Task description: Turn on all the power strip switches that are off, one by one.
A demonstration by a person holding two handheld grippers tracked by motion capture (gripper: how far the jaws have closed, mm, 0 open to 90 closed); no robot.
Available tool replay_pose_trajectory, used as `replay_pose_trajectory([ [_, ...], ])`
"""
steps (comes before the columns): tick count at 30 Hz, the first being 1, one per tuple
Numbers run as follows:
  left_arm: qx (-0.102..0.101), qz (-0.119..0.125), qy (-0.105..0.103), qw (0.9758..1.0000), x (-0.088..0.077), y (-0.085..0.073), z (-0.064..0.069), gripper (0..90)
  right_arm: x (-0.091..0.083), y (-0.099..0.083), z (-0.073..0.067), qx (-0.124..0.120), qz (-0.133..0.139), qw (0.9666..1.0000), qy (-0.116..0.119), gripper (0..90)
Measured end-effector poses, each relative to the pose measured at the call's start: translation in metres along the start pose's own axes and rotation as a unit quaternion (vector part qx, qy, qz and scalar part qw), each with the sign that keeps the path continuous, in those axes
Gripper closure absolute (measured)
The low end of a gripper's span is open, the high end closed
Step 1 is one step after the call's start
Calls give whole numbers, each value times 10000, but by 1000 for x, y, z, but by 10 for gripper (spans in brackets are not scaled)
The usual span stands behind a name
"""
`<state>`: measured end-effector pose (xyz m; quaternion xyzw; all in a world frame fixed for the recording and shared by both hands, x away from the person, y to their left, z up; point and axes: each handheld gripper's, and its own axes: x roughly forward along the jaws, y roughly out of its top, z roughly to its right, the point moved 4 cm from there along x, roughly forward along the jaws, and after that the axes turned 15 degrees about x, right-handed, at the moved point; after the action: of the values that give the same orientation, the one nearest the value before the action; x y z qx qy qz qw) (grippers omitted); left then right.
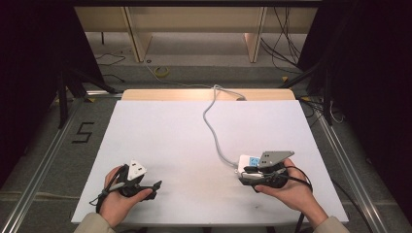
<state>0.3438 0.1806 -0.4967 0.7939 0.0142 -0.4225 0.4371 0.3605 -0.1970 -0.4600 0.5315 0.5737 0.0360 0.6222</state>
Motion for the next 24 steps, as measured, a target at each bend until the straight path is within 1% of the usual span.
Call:
replay_pose_trajectory([
  [4, 16, 24, 15, 10000, -1, 0, 1, 178, 1, -1, 0, -41, -115, 9999, -24, 557],
  [8, 7, 8, 8, 10000, -1, -1, 0, 177, 1, 1, -3, -82, -129, 9999, -44, 571],
  [12, -3, 16, 21, 10000, -2, -1, 0, 177, 1, 7, -5, -152, -152, 9997, -74, 605],
  [15, 6, -2, 29, 10000, -1, -2, -1, 177, 2, 10, -6, -219, -219, 9995, -78, 648],
  [19, 3, 9, 32, 10000, -1, -2, 0, 175, 3, 13, -6, -288, -320, 9990, -139, 722],
  [24, 4, 13, 32, 10000, -1, -1, 0, 174, 2, 15, -2, -245, -437, 9984, -255, 814],
])
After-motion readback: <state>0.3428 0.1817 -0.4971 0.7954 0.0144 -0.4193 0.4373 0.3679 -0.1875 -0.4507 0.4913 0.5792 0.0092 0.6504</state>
